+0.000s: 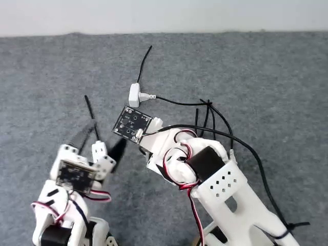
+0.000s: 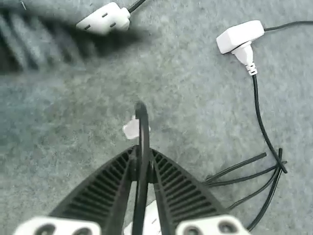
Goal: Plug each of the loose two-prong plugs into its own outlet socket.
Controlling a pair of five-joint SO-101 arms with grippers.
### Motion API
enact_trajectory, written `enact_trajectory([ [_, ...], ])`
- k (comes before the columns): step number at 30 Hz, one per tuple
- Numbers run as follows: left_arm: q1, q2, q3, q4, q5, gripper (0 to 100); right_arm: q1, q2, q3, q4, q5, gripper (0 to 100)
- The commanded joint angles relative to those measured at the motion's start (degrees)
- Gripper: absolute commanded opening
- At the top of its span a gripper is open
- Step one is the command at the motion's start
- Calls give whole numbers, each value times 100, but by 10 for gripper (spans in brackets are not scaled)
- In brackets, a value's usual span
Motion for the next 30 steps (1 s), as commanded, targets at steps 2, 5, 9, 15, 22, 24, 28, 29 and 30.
enact_trajectory([
  [2, -1169, 26, -48, -545, -35, 272, 233, -101, -44, -189, -88, 9],
  [5, -1503, 26, -48, -677, -35, 272, 259, -101, -44, -180, -62, 9],
  [9, -1670, 26, -57, -695, -44, 272, 242, -101, -44, -180, -62, 9],
  [15, -1697, 26, -57, -695, -62, 272, 277, -31, 220, -576, -97, 12],
  [22, -1732, 26, -57, -703, -62, 272, 673, -22, 580, -1174, -105, 152],
  [24, -1732, 26, -57, -703, -62, 272, 655, 66, 580, -1147, -105, 213],
  [28, -1793, 26, -66, -703, -70, 272, 321, 576, 686, -1393, -352, 211],
  [29, -1881, 26, -110, -703, -70, 272, 242, 769, 738, -1516, -413, 200],
  [30, -2013, 26, -180, -703, -53, 272, 189, 989, 747, -1604, -440, 188],
])
